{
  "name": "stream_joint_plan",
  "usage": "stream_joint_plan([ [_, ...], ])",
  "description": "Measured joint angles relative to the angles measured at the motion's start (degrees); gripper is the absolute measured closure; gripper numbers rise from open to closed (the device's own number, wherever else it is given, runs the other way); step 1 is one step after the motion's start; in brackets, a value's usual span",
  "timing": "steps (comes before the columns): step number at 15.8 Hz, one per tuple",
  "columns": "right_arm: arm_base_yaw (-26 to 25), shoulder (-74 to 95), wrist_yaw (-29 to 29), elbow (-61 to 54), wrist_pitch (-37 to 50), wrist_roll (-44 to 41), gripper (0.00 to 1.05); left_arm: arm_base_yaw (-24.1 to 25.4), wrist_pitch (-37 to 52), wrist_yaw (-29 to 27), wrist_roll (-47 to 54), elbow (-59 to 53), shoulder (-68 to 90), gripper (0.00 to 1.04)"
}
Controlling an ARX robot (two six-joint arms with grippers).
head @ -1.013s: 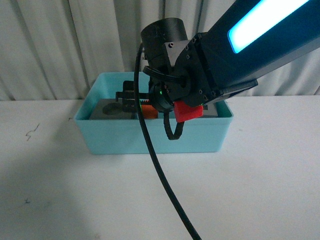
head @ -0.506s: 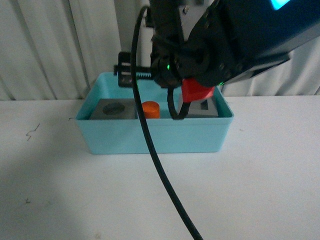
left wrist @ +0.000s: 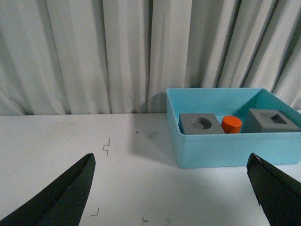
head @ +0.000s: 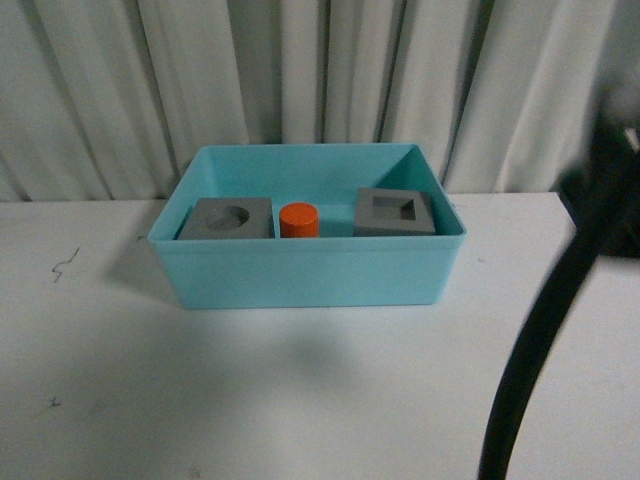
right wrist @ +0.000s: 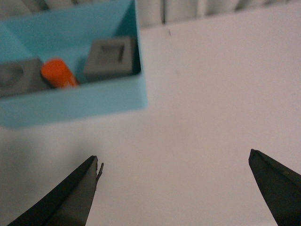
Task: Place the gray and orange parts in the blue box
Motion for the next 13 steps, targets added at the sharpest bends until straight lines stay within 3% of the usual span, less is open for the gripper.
stream_joint_plan([
  [2,1.03,-8.26,0.72,-6.95,-4.66,4.52,0.06,0.00,0.04,0.02,0.00,0.00,0.00,0.07],
  [3,0.68,-7.54,2.69,-8.44,5.51,3.34,0.10,0.00,0.00,0.02,0.00,0.00,0.00,0.07],
  [4,-1.03,-7.93,3.37,-14.23,22.23,-2.93,0.23,0.00,0.02,0.15,0.00,0.00,0.00,0.07],
  [6,-5.81,-13.31,0.28,-23.50,35.39,-12.81,0.44,0.00,0.00,-0.11,0.00,0.00,0.00,0.07],
  [9,-11.91,-22.73,-5.92,-26.64,32.94,-17.20,0.81,0.00,0.00,0.02,0.02,0.00,0.00,0.07],
  [10,-14.12,-25.62,-8.09,-28.35,30.49,-17.64,0.97,0.00,0.00,0.02,0.00,0.00,0.00,0.07],
  [11,-15.78,-28.85,-9.75,-29.03,28.96,-18.18,1.03,0.00,-0.02,0.02,0.00,0.00,0.00,0.07],
  [13,-18.53,-34.25,-12.41,-30.34,25.03,-18.21,1.03,0.00,0.00,0.02,0.02,0.00,0.00,0.07],
])
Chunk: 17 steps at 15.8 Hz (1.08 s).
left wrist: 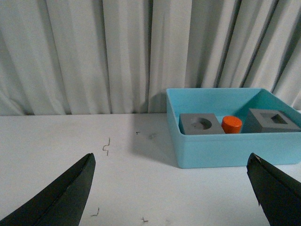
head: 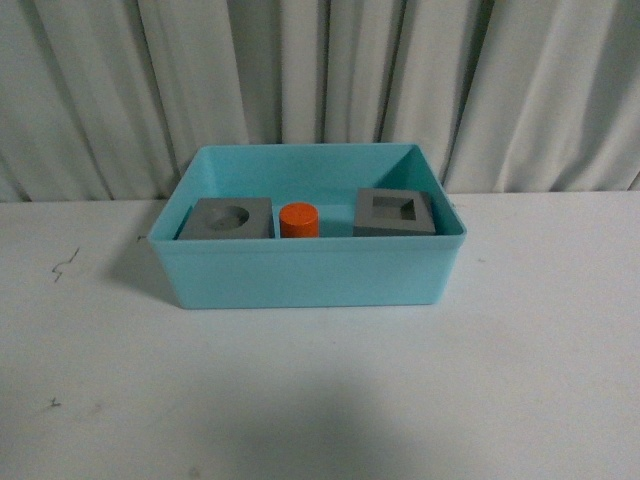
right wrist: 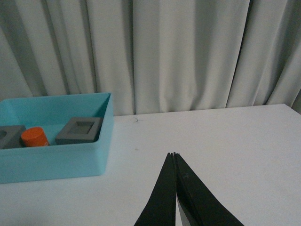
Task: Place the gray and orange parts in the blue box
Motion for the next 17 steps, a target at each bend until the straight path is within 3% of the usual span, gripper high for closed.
stream_joint_plan([
  [3,-2.05,-2.38,-2.23,-2.21,-0.68,-0.02,1.03,0.00,0.00,0.00,0.00,0.00,0.00,0.07],
  [4,-4.94,-4.35,-6.08,-2.23,-2.25,-0.07,1.03,0.00,0.00,0.00,0.00,0.00,0.00,0.07],
  [6,-8.50,-8.83,-7.45,-2.23,-5.29,-0.02,1.03,0.00,0.00,0.00,0.00,0.00,0.00,0.07],
  [17,-8.13,-23.89,-8.33,-2.23,-20.44,-0.04,1.03,0.00,0.00,0.00,0.00,0.00,0.00,0.07],
])
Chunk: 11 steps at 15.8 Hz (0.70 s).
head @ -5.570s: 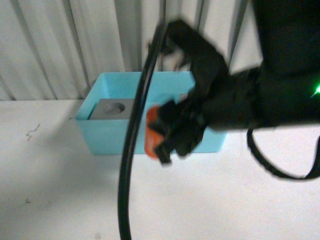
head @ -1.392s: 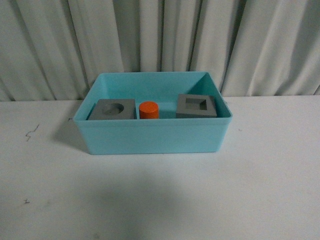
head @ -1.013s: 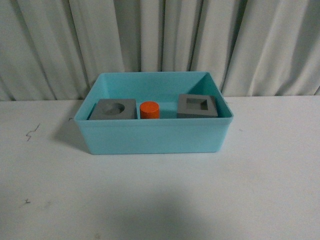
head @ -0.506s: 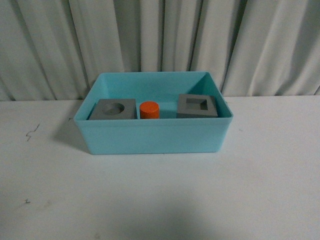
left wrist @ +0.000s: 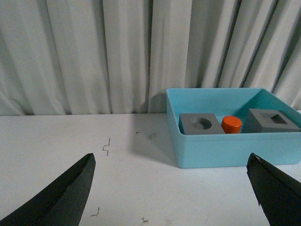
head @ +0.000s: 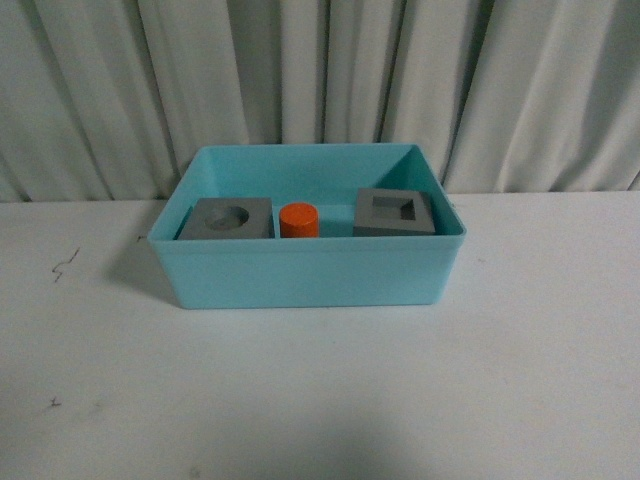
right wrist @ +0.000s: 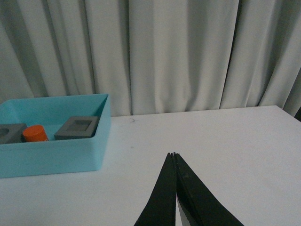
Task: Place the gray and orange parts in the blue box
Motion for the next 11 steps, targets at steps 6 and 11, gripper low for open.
stream_joint_plan([
  [6,0.00,-9.92,-0.07,0.02,-10.51,0.00,1.03,0.00,0.00,0.00,-0.02,0.00,0.00,0.07],
  [11,0.00,-9.90,-0.07,0.02,-10.58,-0.04,0.86,0.00,0.02,0.00,-0.02,0.00,0.00,0.07],
])
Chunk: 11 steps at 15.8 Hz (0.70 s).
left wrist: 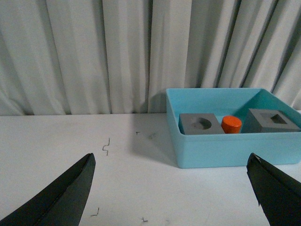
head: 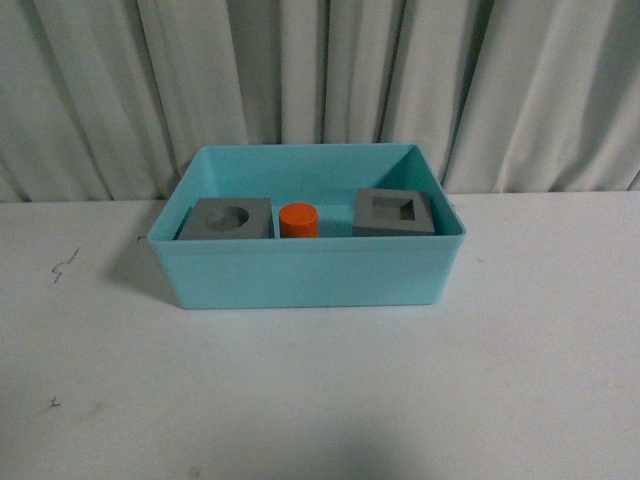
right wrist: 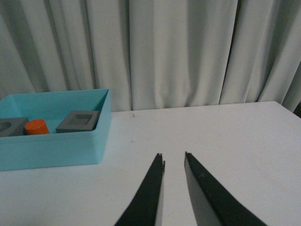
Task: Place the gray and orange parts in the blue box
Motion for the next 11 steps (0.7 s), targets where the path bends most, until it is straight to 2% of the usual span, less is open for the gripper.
stream_joint_plan([
  [3,0.00,0.00,-0.02,0.00,0.00,0.00,0.39,0.00,0.00,0.00,0.00,0.00,0.00,0.07],
  [6,0.00,0.00,-0.02,0.00,0.00,0.00,0.07,0.00,0.00,0.00,0.00,0.00,0.00,0.07],
  [11,0.00,0.00,-0.02,0.00,0.00,0.00,0.06,0.00,0.00,0.00,0.00,0.00,0.00,0.07],
])
